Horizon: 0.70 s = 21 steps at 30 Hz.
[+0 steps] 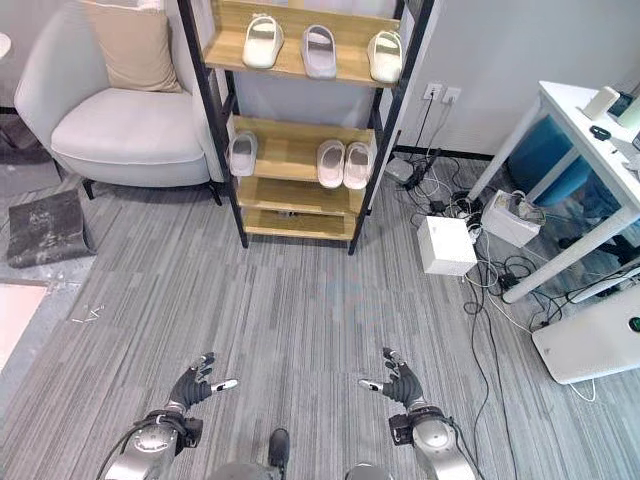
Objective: Arrange the slippers neatly on the shoe rack.
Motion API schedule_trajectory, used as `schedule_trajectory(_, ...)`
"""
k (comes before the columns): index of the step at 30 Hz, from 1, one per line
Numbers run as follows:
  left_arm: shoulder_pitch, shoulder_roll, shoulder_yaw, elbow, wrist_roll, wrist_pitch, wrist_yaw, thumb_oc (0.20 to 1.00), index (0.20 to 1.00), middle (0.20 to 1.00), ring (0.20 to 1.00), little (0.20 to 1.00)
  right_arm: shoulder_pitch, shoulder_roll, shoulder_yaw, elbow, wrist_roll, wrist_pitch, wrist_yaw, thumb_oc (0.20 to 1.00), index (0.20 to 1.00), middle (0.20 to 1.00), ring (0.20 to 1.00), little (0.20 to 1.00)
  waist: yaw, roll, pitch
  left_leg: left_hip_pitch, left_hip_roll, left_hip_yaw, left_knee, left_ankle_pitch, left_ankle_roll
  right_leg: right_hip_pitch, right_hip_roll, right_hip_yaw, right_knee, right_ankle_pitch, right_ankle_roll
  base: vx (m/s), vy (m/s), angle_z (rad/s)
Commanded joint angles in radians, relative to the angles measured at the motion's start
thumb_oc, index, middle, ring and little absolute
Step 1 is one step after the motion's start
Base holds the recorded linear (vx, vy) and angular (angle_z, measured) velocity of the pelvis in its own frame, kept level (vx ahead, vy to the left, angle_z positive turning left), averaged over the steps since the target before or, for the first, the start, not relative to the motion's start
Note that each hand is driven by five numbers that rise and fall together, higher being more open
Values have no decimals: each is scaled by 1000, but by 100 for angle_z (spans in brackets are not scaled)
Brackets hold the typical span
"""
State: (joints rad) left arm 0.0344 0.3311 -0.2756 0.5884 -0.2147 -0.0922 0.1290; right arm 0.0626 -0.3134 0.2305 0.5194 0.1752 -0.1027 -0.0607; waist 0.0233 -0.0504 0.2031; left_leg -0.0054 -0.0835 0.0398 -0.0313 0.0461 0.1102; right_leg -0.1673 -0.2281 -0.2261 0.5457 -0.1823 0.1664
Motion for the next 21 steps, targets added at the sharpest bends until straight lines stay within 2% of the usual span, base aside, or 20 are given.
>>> schedule_trajectory(1,-16,1,-5,-59,28,-38,-2,1000,1000,1000,1000,1000,-20,-31,-12,-25,2,-26,-8,1000,1000,1000,1000,1000,-23,1,27,82,39,-52,-2,-105,-75,-1,60,-33,-377,262,-6,455,-137,0)
schedule_trajectory(4,-41,1,3,-46,47,-34,-2,1000,1000,1000,1000,1000,-22,-25,-14,-25,-5,-20,-16,1000,1000,1000,1000,1000,-46,-3,27,134,46,-61,-9,-140,-96,-45,54,-49,-556,328,23,374,-109,8)
schedule_trajectory(6,-43,0,5,-42,51,-36,-2,1000,1000,1000,1000,1000,-21,-26,-16,-27,-9,-16,-18,1000,1000,1000,1000,1000,-50,0,28,147,53,-64,-6,-154,-102,-40,57,-54,-575,336,29,331,-95,21)
schedule_trajectory(7,-44,-2,10,-31,53,-37,-4,1000,1000,1000,1000,1000,-7,-24,-24,-31,-13,-16,-17,1000,1000,1000,1000,1000,-54,-6,8,173,53,-80,10,-184,-110,-26,59,-41,-583,336,27,457,-133,16)
schedule_trajectory(9,-42,-18,13,-9,46,-40,3,1000,1000,1000,1000,1000,-3,-28,-26,-21,-11,-20,-16,1000,1000,1000,1000,1000,-57,-6,-11,203,61,-80,23,-205,-116,5,72,-54,-591,346,11,490,-138,27)
schedule_trajectory(11,-40,-30,18,16,26,-39,9,1000,1000,1000,1000,1000,-4,-34,-26,-16,-2,-22,-14,1000,1000,1000,1000,1000,-59,1,-31,215,73,-92,65,-191,-131,27,95,-58,-564,325,-10,389,-122,31)
schedule_trajectory(12,-39,-37,22,36,13,-40,11,1000,1000,1000,1000,1000,-3,-40,-24,-10,2,-25,-12,1000,1000,1000,1000,1000,-56,11,-33,205,84,-95,135,-169,-151,49,113,-62,-563,309,-24,347,-130,19)
schedule_trajectory(14,-36,-50,34,78,-20,-38,17,1000,1000,1000,1000,1000,0,-51,-19,-16,13,-30,-7,1000,1000,1000,1000,1000,-48,10,-27,146,94,-82,301,-74,-197,98,130,-79,-574,278,-52,296,-155,6)
schedule_trajectory(16,-39,-57,37,99,-56,-43,18,1000,1000,1000,1000,1000,1,-65,-21,-26,30,-34,-7,1000,1000,1000,1000,1000,-34,-16,-2,50,73,-76,473,-7,-225,143,118,-86,-583,254,-75,245,-185,-2)
schedule_trajectory(17,-42,-58,45,108,-77,-43,27,1000,1000,1000,1000,1000,0,-75,-20,-30,41,-33,-7,1000,1000,1000,1000,1000,-20,-34,16,-14,81,-46,568,0,-223,178,121,-92,-588,228,-96,206,-158,-4)
schedule_trajectory(19,-45,-60,45,114,-84,-43,27,1000,1000,1000,1000,1000,-1,-78,-18,-26,41,-30,-8,1000,1000,1000,1000,1000,-10,-41,24,-50,81,-36,572,-11,-216,193,120,-91,-594,217,-99,183,-99,-2)
schedule_trajectory(21,-43,-58,49,113,-91,-43,31,1000,1000,1000,1000,1000,-3,-77,-14,-18,43,-27,-8,1000,1000,1000,1000,1000,13,-47,32,-129,82,-15,532,-49,-198,224,124,-90,-609,200,-96,309,-56,3)
